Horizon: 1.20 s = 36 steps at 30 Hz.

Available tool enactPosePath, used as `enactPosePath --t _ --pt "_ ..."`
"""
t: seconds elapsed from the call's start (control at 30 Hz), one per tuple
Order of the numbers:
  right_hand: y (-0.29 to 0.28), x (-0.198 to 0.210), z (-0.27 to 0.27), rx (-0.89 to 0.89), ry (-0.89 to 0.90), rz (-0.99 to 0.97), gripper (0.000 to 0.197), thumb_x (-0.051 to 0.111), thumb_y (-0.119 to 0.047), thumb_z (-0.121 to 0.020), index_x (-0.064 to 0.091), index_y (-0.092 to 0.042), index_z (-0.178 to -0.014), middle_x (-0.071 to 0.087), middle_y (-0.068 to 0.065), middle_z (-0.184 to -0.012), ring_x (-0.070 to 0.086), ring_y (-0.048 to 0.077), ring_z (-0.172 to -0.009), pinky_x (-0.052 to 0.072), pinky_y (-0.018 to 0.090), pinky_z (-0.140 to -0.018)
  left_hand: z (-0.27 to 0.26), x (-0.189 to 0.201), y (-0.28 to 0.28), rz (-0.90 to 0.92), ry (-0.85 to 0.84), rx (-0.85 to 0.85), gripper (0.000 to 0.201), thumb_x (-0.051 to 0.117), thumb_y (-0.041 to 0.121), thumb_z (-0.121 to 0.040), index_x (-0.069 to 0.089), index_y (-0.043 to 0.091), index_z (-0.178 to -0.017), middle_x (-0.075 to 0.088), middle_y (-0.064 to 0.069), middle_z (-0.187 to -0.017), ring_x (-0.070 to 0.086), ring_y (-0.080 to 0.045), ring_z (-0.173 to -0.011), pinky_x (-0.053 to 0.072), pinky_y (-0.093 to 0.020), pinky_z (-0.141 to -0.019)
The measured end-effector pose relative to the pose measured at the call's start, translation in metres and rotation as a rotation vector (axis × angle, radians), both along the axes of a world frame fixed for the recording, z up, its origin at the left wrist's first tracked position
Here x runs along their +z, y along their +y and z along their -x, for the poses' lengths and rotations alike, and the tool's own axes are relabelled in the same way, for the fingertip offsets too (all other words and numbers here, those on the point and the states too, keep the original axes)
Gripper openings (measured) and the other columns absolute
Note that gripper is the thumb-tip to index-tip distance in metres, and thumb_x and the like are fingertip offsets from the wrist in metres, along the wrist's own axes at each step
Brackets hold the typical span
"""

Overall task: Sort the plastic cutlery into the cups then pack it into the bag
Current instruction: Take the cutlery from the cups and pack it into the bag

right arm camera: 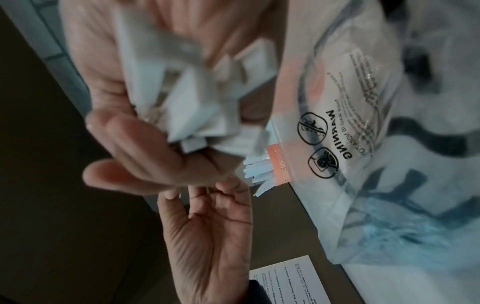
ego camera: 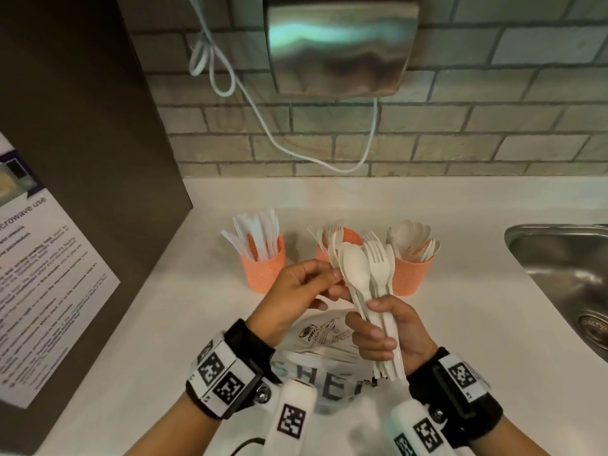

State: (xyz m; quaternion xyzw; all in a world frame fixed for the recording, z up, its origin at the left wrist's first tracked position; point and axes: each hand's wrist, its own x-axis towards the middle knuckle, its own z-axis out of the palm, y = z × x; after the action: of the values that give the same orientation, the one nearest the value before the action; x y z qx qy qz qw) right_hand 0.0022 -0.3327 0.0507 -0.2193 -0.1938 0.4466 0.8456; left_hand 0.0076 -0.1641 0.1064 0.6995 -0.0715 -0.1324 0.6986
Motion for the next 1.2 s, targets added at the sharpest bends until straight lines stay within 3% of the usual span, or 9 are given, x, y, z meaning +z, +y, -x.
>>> enactPosePath --t 0.2,0.37,0.5,0.63,0.77,0.83,0.97,1.1,1.2 --pt "0.002 -0.001 0.003 -0.058 -0.020 0.059 0.041 0.047 -0.022 -0.090 0.052 -0.011 -0.130 0.068 0.008 -0.083 0.060 0.007 -0.050 0.048 0.016 -0.045 0.003 -0.005 -0.005 0.170 0.063 0.112 0.010 0.053 0.014 -0.090 0.054 0.013 -0.080 0.065 0.006 -0.063 0.062 -0.005 -0.060 0.050 -0.018 -0.060" --pt "0.001 0.009 0.011 -0.274 -0.037 0.361 0.046 0.081 -0.034 -0.056 0.074 -0.014 -0.097 0.068 0.006 -0.063 0.043 0.006 -0.031 0.037 0.015 -0.032 -0.005 0.002 -0.004 0.441 0.112 0.211 0.018 0.042 0.016 -0.097 0.048 0.018 -0.080 0.068 0.006 -0.067 0.065 -0.009 -0.067 0.054 -0.025 -0.063" --pt "0.004 0.015 0.015 -0.430 -0.034 0.516 0.032 0.065 -0.022 -0.072 0.064 -0.013 -0.102 0.051 0.002 -0.048 0.035 0.007 -0.030 0.032 0.015 -0.033 -0.017 0.011 0.007 0.659 0.126 0.372 0.020 0.034 0.019 -0.100 0.049 0.019 -0.087 0.054 0.003 -0.056 0.055 -0.010 -0.051 0.050 -0.025 -0.057" --pt "0.007 0.012 0.014 -0.674 -0.014 0.672 0.008 0.045 -0.011 -0.092 0.052 -0.013 -0.097 0.033 -0.004 -0.046 0.029 0.007 -0.034 0.026 0.017 -0.035 -0.013 0.014 0.013 0.341 0.005 0.394 0.015 0.042 0.024 -0.097 0.055 0.017 -0.095 0.036 0.010 -0.047 0.025 -0.001 -0.034 0.020 -0.013 -0.032" --pt "0.016 0.006 0.013 -0.837 -0.110 0.775 0.007 0.049 -0.004 -0.092 0.050 -0.011 -0.093 0.034 -0.005 -0.046 0.032 0.008 -0.036 0.028 0.018 -0.036 0.011 -0.006 -0.012 0.004 -0.125 0.228 0.010 0.057 0.009 -0.088 0.061 0.014 -0.081 0.049 0.015 -0.042 0.038 0.002 -0.033 0.029 -0.006 -0.037" --pt "0.022 0.006 0.014 -0.871 -0.209 0.800 0.005 0.050 -0.006 -0.093 0.053 -0.009 -0.096 0.038 -0.008 -0.045 0.036 0.007 -0.036 0.032 0.018 -0.037 0.016 -0.017 -0.025 -0.034 -0.109 0.208 0.001 0.064 0.010 -0.083 0.064 0.009 -0.082 0.057 0.015 -0.053 0.051 0.005 -0.045 0.039 -0.006 -0.049" --pt "0.030 0.004 0.017 -0.903 -0.351 0.862 0.024 0.055 -0.010 -0.091 0.055 -0.010 -0.116 0.051 -0.009 -0.055 0.044 0.002 -0.040 0.039 0.017 -0.039 0.017 -0.030 -0.037 -0.012 -0.075 0.223 0.013 0.071 0.015 -0.080 0.060 0.006 -0.078 0.058 0.002 -0.059 0.060 -0.018 -0.053 0.051 -0.029 -0.052" --pt "0.028 0.004 0.019 -0.889 -0.404 0.891 0.033 0.052 -0.004 -0.091 0.050 -0.008 -0.124 0.053 0.003 -0.068 0.048 0.003 -0.042 0.042 0.017 -0.040 0.016 -0.025 -0.036 0.095 -0.015 0.228 0.018 0.064 0.011 -0.085 0.055 0.003 -0.072 0.056 0.008 -0.049 0.050 -0.001 -0.037 0.040 -0.014 -0.038" --pt "0.025 0.006 0.019 -0.869 -0.413 0.831 0.032 0.054 -0.011 -0.090 0.051 -0.014 -0.123 0.058 0.002 -0.069 0.047 0.007 -0.040 0.043 0.019 -0.038 0.015 -0.027 -0.037 0.089 -0.065 0.272 0.019 0.063 0.013 -0.085 0.055 0.003 -0.070 0.049 0.012 -0.039 0.044 0.002 -0.036 0.037 -0.009 -0.043"
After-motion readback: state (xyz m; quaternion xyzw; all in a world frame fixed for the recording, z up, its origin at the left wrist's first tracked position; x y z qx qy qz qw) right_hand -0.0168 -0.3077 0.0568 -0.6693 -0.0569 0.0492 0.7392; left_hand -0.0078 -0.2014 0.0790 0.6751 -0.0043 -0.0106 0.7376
